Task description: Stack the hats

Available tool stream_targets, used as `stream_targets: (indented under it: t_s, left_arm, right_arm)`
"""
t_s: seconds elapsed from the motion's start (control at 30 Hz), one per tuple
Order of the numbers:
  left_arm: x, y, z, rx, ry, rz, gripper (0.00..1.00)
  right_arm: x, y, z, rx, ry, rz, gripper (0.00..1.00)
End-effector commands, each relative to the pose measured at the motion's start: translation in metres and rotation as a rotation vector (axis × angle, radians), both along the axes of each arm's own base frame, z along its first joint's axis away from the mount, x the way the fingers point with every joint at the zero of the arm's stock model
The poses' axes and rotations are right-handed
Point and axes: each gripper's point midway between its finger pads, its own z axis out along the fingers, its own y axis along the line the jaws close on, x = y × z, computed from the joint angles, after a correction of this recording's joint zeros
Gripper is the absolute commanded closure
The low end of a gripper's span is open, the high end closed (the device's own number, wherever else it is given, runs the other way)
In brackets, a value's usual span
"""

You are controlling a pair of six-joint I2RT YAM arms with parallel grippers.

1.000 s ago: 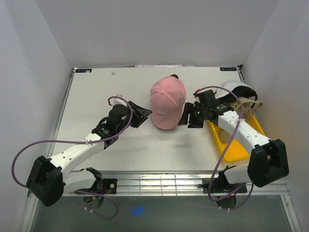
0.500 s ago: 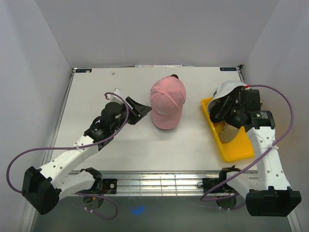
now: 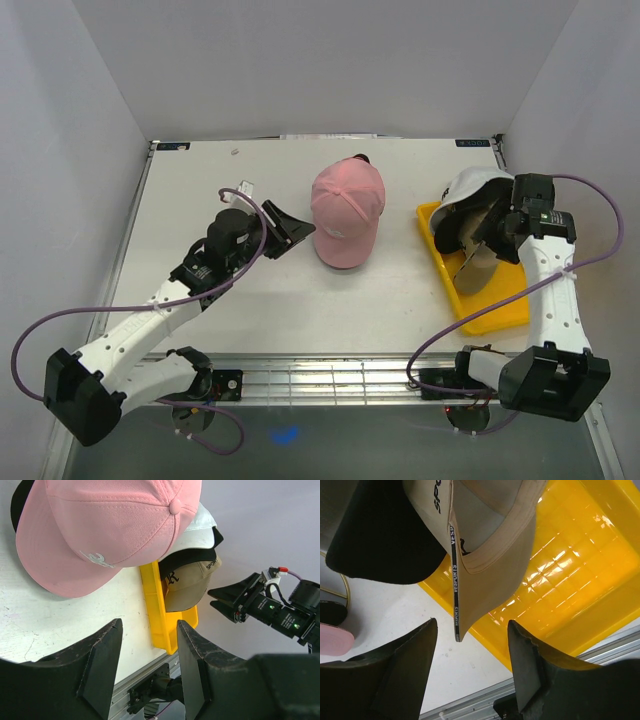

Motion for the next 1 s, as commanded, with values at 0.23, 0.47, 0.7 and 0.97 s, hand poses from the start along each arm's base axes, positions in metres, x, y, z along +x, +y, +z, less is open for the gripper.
stream_targets:
  t_s: [0.23, 0.47, 0.7, 0.97]
  left_arm:
    - [-0.005, 0.008, 0.028, -0.01, -0.062, 0.003, 0.43]
    - [-0.007, 0.009, 0.023, -0.004, -0.047, 0.005, 0.44]
    - [-0.008, 0.012, 0.019, 0.003, -0.037, 0.015, 0.44]
    - [-0.005, 0.014, 0.014, 0.009, -0.005, 0.044, 0.45]
  right_arm:
    - [0.024, 0.017, -0.031, 0.12, -0.004, 0.053, 0.41]
    - [0.017, 0.018, -0.052, 0.127, 0.029, 0.049, 0.7]
    - [0.013, 0.003, -0.031, 0.044, 0.004, 0.013, 0.92]
    - [-0.002, -0.011, -0.005, -0.002, -0.02, -0.079, 0.92]
